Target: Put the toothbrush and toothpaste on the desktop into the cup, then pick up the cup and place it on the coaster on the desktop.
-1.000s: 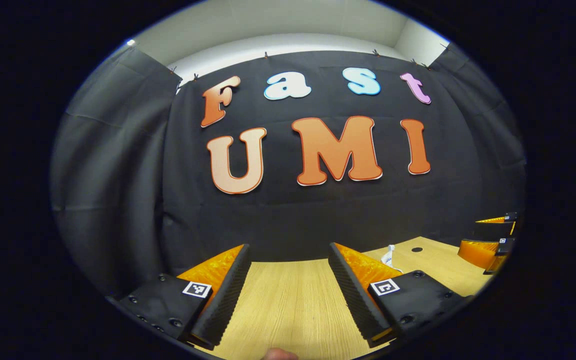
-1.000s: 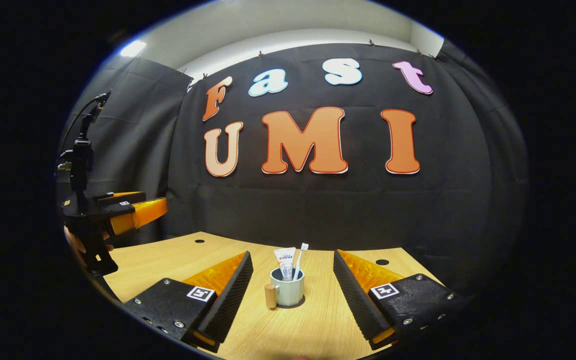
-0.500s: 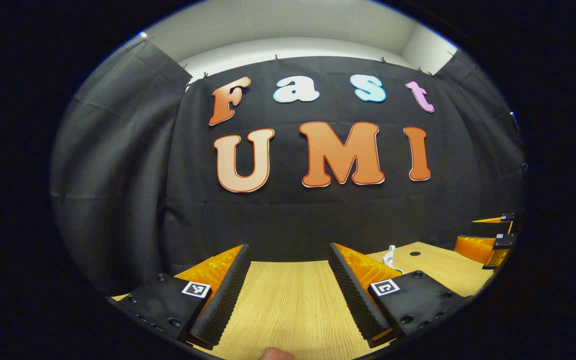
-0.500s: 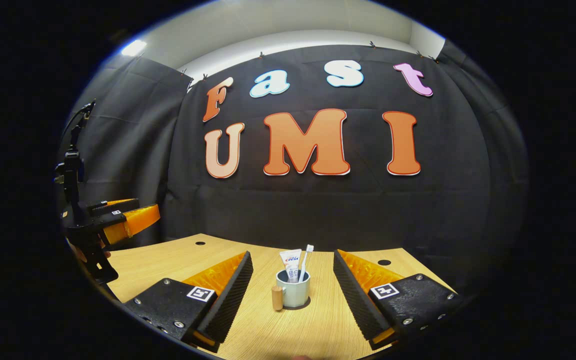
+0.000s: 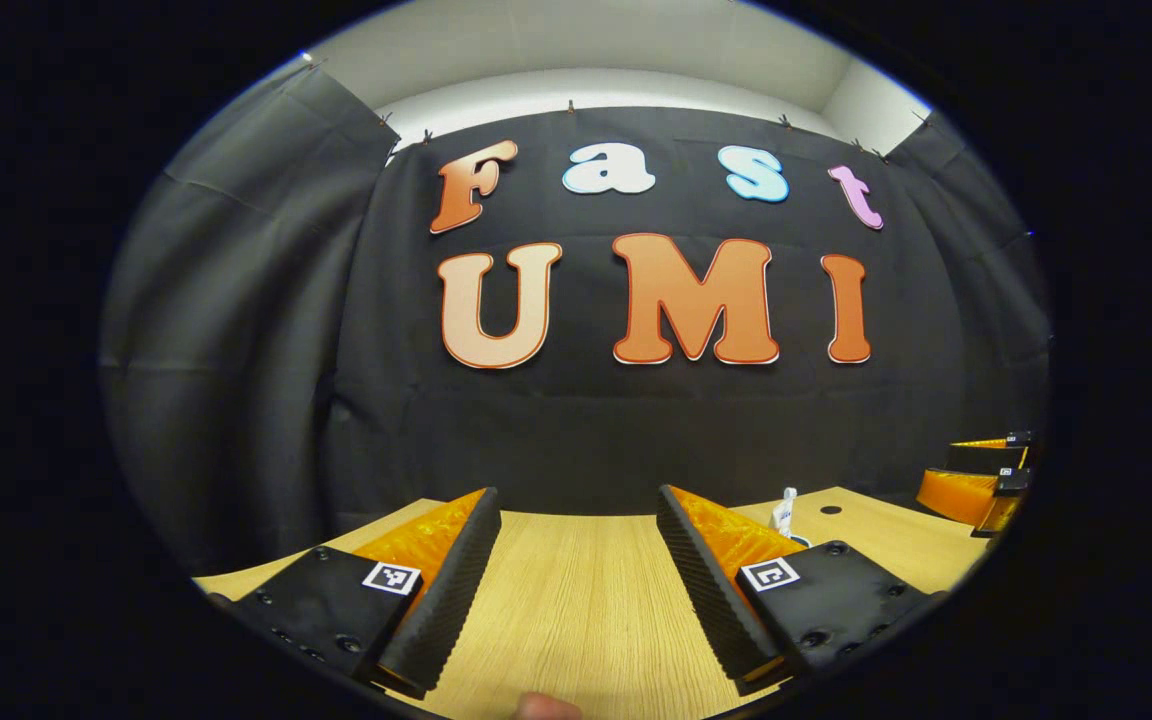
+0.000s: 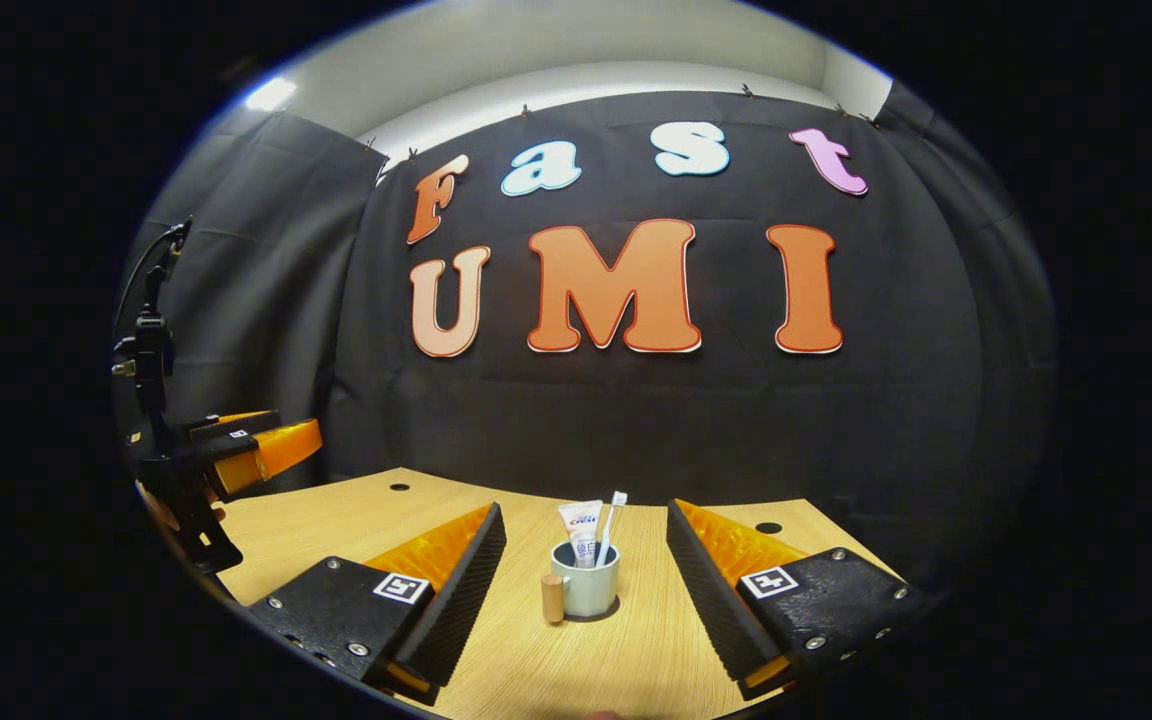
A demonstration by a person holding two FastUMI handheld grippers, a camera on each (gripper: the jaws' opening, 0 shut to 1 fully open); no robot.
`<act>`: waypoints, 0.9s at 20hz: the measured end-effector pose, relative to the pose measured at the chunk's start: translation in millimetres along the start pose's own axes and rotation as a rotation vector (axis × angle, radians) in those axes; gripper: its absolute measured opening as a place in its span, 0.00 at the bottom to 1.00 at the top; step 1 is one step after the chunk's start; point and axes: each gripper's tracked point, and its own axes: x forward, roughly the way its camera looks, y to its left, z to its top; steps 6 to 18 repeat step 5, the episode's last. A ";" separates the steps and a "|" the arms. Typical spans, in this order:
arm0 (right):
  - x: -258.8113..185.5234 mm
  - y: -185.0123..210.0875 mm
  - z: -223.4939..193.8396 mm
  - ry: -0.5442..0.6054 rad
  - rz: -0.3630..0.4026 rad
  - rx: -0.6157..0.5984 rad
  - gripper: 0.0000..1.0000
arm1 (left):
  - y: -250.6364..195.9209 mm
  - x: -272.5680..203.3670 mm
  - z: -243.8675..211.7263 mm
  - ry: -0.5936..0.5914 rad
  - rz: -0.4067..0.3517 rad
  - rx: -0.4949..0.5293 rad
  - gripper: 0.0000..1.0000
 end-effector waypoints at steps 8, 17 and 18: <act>0.7 0.9 4.3 -0.016 0.002 -0.001 0.91 | -3.5 0.8 6.5 -0.022 0.001 0.015 1.00; 0.7 0.9 4.3 -0.016 0.002 -0.001 0.91 | -3.5 0.8 6.5 -0.022 0.001 0.015 1.00; 0.7 0.9 4.3 -0.016 0.002 -0.001 0.91 | -3.5 0.8 6.5 -0.022 0.001 0.015 1.00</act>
